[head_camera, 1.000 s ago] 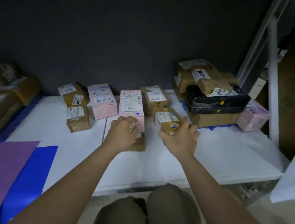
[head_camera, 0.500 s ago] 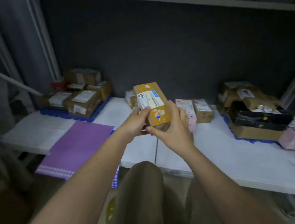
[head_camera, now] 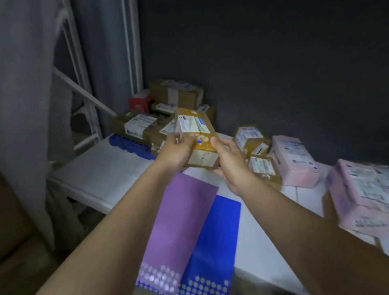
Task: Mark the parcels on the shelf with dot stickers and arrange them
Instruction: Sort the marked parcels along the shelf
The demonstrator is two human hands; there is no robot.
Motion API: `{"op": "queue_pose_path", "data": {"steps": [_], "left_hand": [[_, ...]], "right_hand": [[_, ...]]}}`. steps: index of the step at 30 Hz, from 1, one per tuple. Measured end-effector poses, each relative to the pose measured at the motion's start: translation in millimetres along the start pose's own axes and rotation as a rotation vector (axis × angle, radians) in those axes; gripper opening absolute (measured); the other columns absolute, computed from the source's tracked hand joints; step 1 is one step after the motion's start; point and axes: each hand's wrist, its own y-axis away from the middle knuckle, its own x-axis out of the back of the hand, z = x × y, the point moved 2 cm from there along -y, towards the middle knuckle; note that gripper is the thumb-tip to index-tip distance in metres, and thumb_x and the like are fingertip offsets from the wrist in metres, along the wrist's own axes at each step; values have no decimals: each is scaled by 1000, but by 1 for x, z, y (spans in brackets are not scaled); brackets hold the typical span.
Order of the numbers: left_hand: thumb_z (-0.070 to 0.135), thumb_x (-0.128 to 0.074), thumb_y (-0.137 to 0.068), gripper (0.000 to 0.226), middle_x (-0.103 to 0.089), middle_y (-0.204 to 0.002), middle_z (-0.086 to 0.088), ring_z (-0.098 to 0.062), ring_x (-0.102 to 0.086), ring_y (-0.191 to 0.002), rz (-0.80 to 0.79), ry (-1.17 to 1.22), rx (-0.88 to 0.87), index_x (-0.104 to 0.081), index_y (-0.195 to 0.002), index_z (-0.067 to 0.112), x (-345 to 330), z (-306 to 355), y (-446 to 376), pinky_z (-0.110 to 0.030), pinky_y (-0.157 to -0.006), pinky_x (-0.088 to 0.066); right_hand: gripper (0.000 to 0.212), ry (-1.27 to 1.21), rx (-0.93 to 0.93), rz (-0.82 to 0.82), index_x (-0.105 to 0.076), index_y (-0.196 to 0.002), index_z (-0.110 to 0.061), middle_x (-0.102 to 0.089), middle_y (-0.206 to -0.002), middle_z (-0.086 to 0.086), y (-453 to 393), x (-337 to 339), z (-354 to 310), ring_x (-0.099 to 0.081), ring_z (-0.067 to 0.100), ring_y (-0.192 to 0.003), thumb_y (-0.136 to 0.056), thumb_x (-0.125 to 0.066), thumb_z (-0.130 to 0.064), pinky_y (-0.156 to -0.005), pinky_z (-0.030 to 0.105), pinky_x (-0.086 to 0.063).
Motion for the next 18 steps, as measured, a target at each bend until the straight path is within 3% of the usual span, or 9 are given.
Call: {"op": "queue_pose_path", "data": {"steps": [2,4,7,9,11,14,18], "left_hand": [[39,-61,-89,58,-55,-121,-4,-20,-61,-95,58,57,11,-35,-133,13,6,0,-29,-32,-61,-57],[54,-69,-69,85,-53,-127,-6,-27,-59,-107,150,49,8,-31,-133,15,10,0,-52,-43,-73,-59],[72,-58,-45,107,-46,-134,-10,-33,-53,-116,217,-27,19,-23,-133,21,9,-11,-89,-50,-91,-50],[74,-51,-63,97,-44,-137,-13,-36,-50,-118,208,-89,42,-25,-136,17,7,-16,-104,-52,-94,-47],[60,-40,-90,67,-49,-135,-15,-36,-51,-119,204,-192,8,-35,-137,13,6,-18,-113,-49,-100,-43],[38,-35,-99,41,-50,-135,-13,-32,-47,-123,198,-408,-78,-48,-132,16,3,-20,-128,-41,-105,-37],[29,-38,-95,34,-49,-136,-6,-33,-39,-129,70,-685,-177,-57,-123,27,-11,-18,-152,-42,-109,-29]], "right_hand": [[27,13,34,30,-49,-118,-15,-62,-118,11,-38,-12,-1,-65,16,-90,-98,-50,-33,-79,35,-57],[25,80,63,7,-50,-109,-19,-63,-115,8,-69,-24,-2,-64,18,-98,-95,-53,-40,-89,40,-54],[44,150,83,-105,-47,-119,-22,-63,-112,-3,-103,-33,1,-63,14,-106,-85,-70,-37,-99,36,-49],[55,172,109,-134,-45,-126,-20,-63,-112,-5,-121,-33,7,-62,12,-106,-81,-76,-25,-98,31,-49],[60,243,162,-107,-43,-132,-20,-61,-114,-3,-141,-30,11,-62,10,-103,-81,-75,-17,-90,23,-51],[62,282,230,-38,-41,-134,-19,-57,-114,-2,-169,-26,5,-59,9,-98,-82,-74,-16,-75,14,-50],[51,420,398,186,-50,-122,-15,-53,-124,10,-208,-16,-4,-53,22,-114,-80,-76,-25,-97,29,-44]]}}
